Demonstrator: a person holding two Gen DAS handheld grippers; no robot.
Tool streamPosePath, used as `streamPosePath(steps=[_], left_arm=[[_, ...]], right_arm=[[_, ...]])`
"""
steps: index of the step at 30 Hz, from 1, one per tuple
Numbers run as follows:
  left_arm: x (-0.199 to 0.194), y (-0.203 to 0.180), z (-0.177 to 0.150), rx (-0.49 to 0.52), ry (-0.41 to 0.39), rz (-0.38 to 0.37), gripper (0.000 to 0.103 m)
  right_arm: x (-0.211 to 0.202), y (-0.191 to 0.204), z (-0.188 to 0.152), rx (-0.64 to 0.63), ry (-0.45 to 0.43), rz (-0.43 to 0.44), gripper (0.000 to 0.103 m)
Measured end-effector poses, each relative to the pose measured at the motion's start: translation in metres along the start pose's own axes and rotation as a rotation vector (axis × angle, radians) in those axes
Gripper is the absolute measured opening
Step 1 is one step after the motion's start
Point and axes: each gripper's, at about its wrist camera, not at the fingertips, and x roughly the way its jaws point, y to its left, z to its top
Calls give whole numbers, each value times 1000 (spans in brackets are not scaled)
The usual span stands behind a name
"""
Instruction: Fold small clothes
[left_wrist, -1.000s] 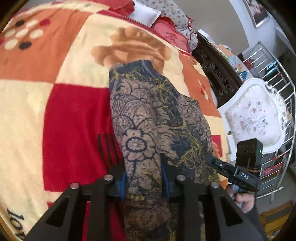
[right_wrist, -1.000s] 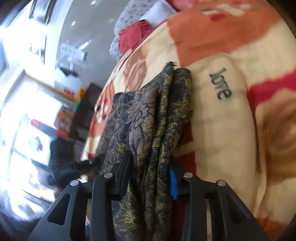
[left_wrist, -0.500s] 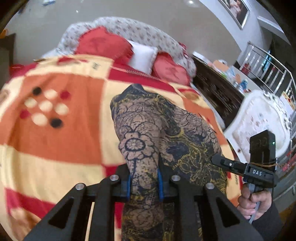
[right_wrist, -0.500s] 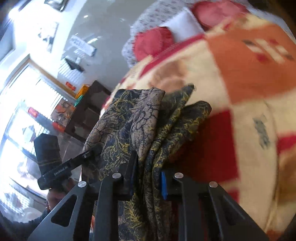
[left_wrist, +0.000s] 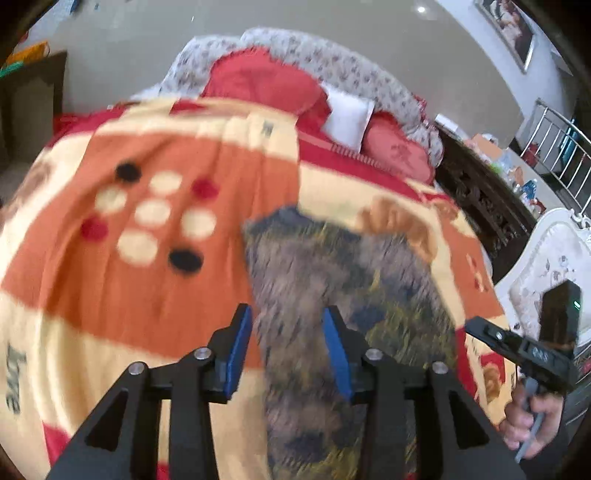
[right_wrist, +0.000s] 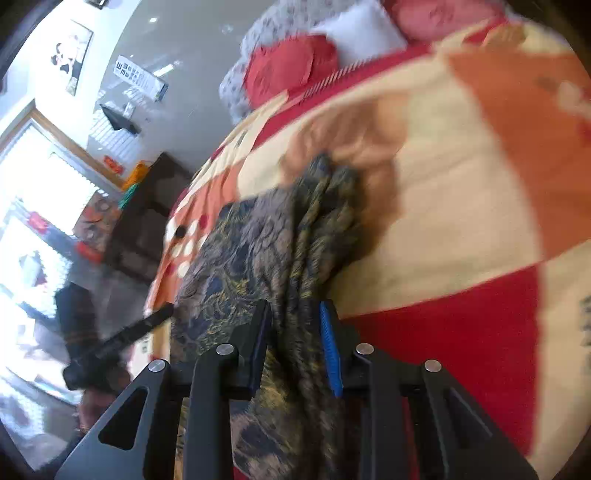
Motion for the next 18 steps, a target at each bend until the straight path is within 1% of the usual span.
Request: streamPosePath(steps=[1,2,4,5,6,7,8,10,12,13,14,15,16,17,18], left_arm=[[4,-3,7,1,-7,6,47],[11,-8,17,-1,-14,22,47],[27,-20,32,-26,-45,81,48],[36,-21,38,-44,-58,111,55],[45,-22,45,-68,-65,136,61],[53,-24,49,-90,-67,144,63],[62,-24,52,-98,-67,148,65],[81,-27,57,-94,-58,188,66],[102,-25,53,-76,-25,207,69],[112,-22,49,-77,0,215,71],[122,-18,44,-86,24,208,73],[127,-15,39,-84,14,204,79],[129,-16,39,-79,8,211,82],[134,-17,40,-70,19,232,90],[142,-18,42,-61,41,256,95]], right_arm=[[-8,9,4,-30,-36,-23,38],[-9,17,8,-53,-49,-45,38],[-3,45,19,-128,-64,-99,38],[5,65,24,-180,-85,-153,38],[12,73,29,-208,-95,-198,38],[24,81,34,-223,-103,-270,38],[29,85,36,-220,-104,-303,38],[59,88,44,-198,-94,-361,38],[88,85,51,-242,-106,-423,38],[98,81,50,-264,-98,-457,37],[114,67,50,-257,-52,-493,37],[121,56,50,-229,-12,-489,37],[123,39,50,-185,-7,-440,37],[124,37,52,-183,-11,-426,37],[124,37,51,-199,-14,-431,37]])
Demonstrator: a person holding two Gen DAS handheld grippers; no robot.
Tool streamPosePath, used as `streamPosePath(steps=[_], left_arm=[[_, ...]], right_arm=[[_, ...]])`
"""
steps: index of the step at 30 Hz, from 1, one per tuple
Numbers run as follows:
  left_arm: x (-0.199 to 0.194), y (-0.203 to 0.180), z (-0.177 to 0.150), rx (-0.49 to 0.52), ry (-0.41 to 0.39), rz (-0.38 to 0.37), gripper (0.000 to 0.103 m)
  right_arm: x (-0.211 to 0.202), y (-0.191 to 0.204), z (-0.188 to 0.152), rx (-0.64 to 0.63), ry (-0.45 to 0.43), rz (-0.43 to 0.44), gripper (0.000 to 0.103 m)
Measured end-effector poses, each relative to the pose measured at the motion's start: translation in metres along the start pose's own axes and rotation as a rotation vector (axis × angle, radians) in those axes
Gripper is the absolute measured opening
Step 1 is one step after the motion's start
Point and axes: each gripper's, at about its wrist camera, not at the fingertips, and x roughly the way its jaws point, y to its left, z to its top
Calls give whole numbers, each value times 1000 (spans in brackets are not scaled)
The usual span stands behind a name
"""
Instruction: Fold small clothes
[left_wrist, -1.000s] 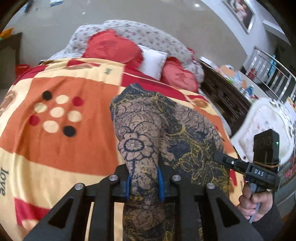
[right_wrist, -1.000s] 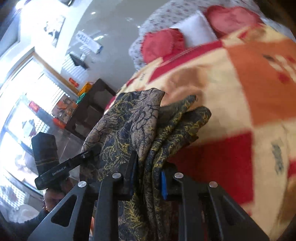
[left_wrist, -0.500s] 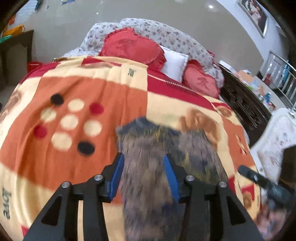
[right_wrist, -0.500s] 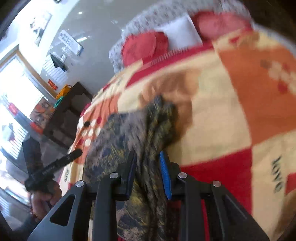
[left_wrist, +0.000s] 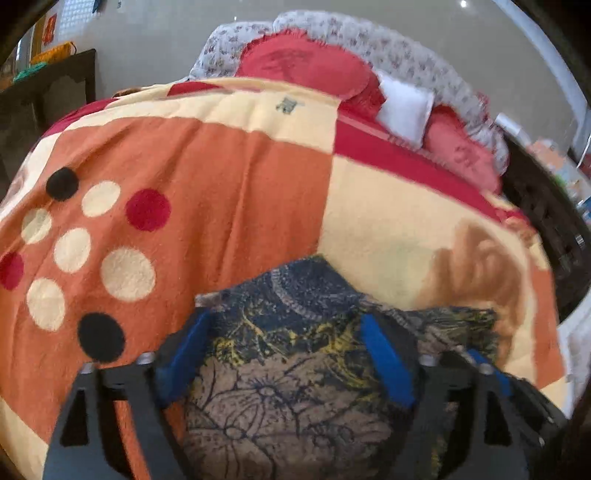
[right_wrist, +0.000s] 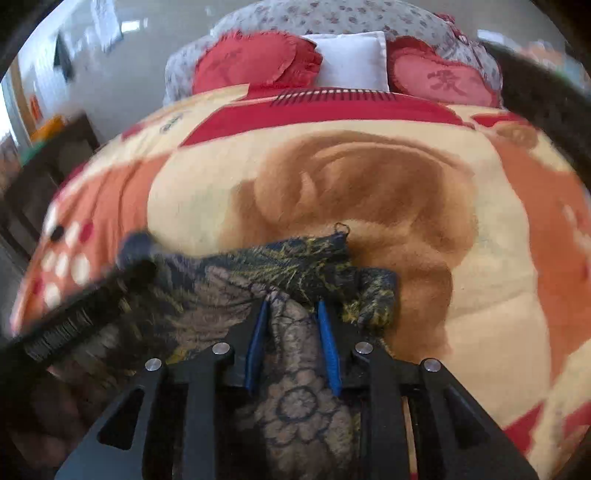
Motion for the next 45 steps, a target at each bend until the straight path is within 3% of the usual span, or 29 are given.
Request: streamPosePath(steps=[3,11,14,16,19,21,24,26,28,31,37,41,45], left_arm=[[9,2,3,-13,25,3,101],[6,0,7,1,50,-12,102],[-26,10,17,3,43,-60,84],[-60,18,13,22,-3,-126,84],[-116,23,-25,113,-74,-160,84],[-138,22,-59,171,-77,-192,77],[-147,17,-104,217,-31,-196,71],[-138,13,-129,240,22,-162,70],[-135,10,-146,262,-28,-123,72],[-133,3,-154,295,-74,-79,75],[-132,5,-166,287,-125,-60,80],[-126,12,-164,246,-107,-31,96],[-113,35,-155,122,-20,-134,103]], right_arm=[[3,1,1,-23,-5,-22,38],[2,3,4,-16,15,1,39],[-33,1,5,-14,6,26,39],[-67,-2,-5,-40,-55,53,39],[-107,-2,-37,-109,-83,97,39],[-124,1,-61,-155,-83,136,39],[-137,8,-95,-231,-65,169,39],[-127,10,-118,-258,-6,194,39],[-110,8,-139,-280,31,183,39],[-109,3,-142,-264,-3,208,39],[-108,7,-148,-282,-38,175,39],[-109,8,-148,-277,-52,173,39],[-111,2,-150,-253,-55,195,40]])
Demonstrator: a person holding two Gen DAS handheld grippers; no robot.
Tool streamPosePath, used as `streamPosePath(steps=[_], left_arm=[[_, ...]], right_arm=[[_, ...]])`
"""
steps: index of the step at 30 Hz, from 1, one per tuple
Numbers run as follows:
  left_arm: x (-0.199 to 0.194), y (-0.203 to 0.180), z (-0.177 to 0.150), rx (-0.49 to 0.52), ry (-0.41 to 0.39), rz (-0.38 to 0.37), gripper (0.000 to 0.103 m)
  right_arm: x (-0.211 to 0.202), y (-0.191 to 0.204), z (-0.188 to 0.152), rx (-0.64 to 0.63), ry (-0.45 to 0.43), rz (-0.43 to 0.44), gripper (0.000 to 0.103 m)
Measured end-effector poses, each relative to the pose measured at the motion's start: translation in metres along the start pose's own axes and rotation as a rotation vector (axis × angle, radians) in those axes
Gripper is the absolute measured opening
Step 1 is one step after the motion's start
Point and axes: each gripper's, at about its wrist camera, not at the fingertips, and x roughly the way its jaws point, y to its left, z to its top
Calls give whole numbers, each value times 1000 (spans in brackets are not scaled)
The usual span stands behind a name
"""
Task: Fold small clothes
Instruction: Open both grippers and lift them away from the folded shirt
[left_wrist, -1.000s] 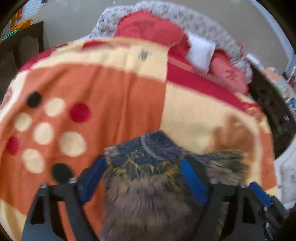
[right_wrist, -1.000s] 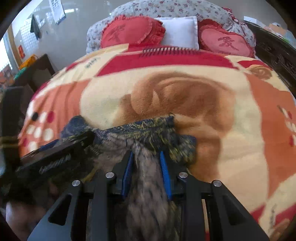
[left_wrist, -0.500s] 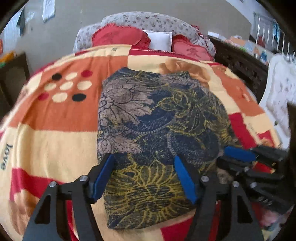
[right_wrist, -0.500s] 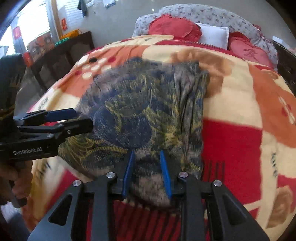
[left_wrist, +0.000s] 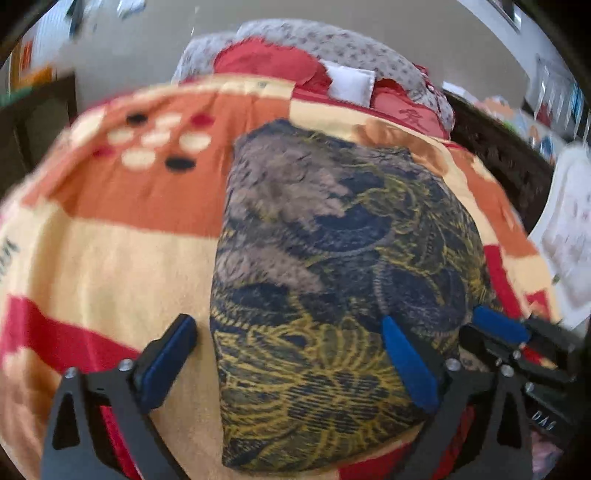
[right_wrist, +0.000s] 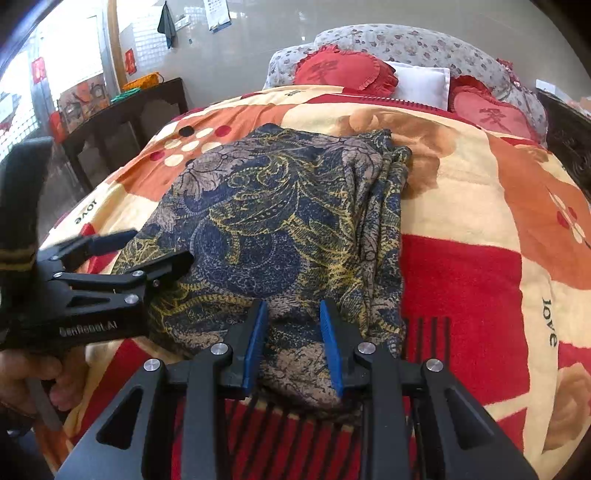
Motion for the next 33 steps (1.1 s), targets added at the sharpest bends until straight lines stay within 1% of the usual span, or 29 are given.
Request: streamPosePath(steps=[4,6,10,12,16,18,19,22,23,25,27,28,29,30,32,33], left_arm=[[-3,-4,-1,17,-13,21,103],[-1,1,0,-9,-3,-6,102],[-1,6,2,-27,5,-41,102],[-1,7,2,-31,0,-53,103],[-1,16,2,-70,-9,-116,103],[-1,16,2,-75,-11,-122,103],[-1,15,3,-69,-6,-113,103],[-5,7,8,-30,41,-47,102],[-11,3,9,-24,56,8,103],[-33,-12,9,18,39,128,103],[-55,-26,9,54,19,205,103],[-63,-30,7,61,11,212,103],[-73,-36,6,68,4,202,103],[-82,-41,5,71,-2,189,103],[-98,-51,2,82,-1,167,103],[-104,-56,0,88,3,160,103]], right_arm=[[-1,-1,-1,7,-1,6,40],[-1,-2,-1,4,-2,2,40],[-1,-2,-1,6,-3,6,40],[-1,-3,-1,9,-3,10,40],[-1,-4,-1,15,-4,18,40],[-1,-4,-2,17,-4,21,40],[-1,-4,-2,17,-3,21,40],[-1,-4,-2,9,-2,11,40],[-1,-3,-2,2,-2,3,40],[-1,3,0,-25,8,-30,41],[-2,10,5,-41,43,-72,43],[-6,12,9,-30,77,-109,45],[-11,14,11,-9,95,-140,45],[-16,14,11,10,101,-162,45],[-39,11,8,87,88,-231,47],[-47,9,6,109,84,-240,49]])
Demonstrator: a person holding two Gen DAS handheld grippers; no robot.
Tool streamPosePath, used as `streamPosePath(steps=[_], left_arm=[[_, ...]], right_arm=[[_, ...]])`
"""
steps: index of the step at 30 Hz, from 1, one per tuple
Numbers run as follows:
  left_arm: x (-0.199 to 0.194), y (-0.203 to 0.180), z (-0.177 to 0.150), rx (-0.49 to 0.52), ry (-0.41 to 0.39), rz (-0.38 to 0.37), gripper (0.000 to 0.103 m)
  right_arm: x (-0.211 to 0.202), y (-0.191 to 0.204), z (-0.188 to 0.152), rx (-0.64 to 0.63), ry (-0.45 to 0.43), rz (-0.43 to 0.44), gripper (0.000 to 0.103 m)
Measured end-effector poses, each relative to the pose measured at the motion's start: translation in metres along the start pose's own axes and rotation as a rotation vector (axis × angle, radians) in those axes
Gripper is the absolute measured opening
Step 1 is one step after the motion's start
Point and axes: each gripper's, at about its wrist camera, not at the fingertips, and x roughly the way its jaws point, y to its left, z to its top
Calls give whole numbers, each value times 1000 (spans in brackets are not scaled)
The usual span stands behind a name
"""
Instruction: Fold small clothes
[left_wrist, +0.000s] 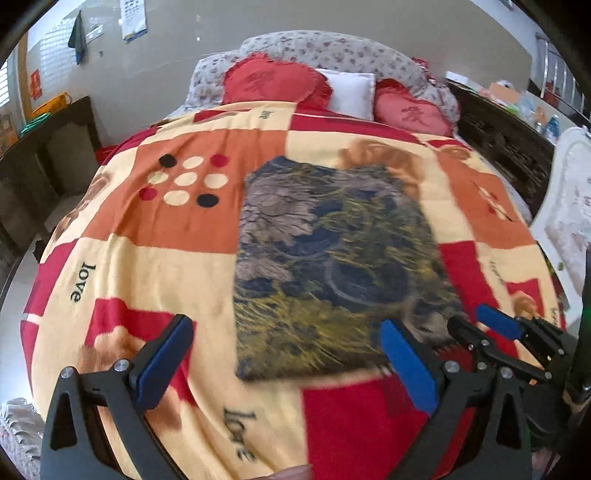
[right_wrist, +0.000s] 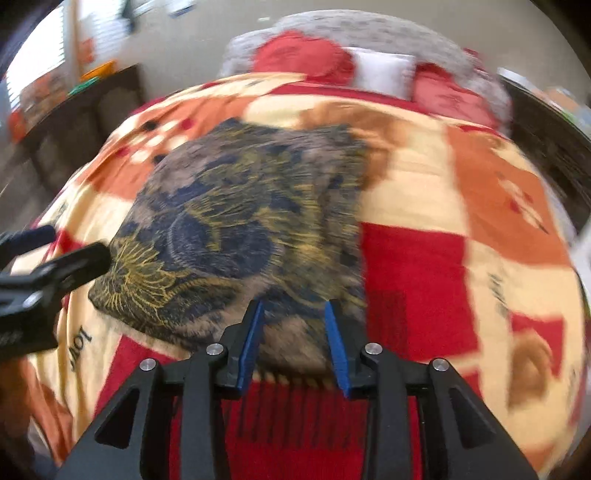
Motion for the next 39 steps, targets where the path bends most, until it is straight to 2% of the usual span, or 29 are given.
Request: streamPosePath(steps=[6,9,13,15,20,23,29,39], left_arm=[[-18,-22,-4,37,7,-17,103],[-18,-29,-5,55,11,-6,103],[-18,-30,-4,61,11,-4,103],[-19,-31,-5,70,9,6,103],[-22,-30,-5,67,9,15,103],[-24,-28,-4,67,7,16,103],[-29,-28,-4,76,1,19,103],[-32,-26,-2,56,5,19,103]], right_arm=[[-39,-23,-26,91,17,-48,55],[-52,-29,-35,115,-12,-15,55],[-67,-22,-37,83,-78,4,58],[-68,-19,-34,75,-75,16,63],[-65,-15,-32,73,-33,22,63],[-66,-19,-31,99,-18,11,64],[-66,-24,-24,109,19,-28,71],[-77,-4,-17,54,1,14,72]])
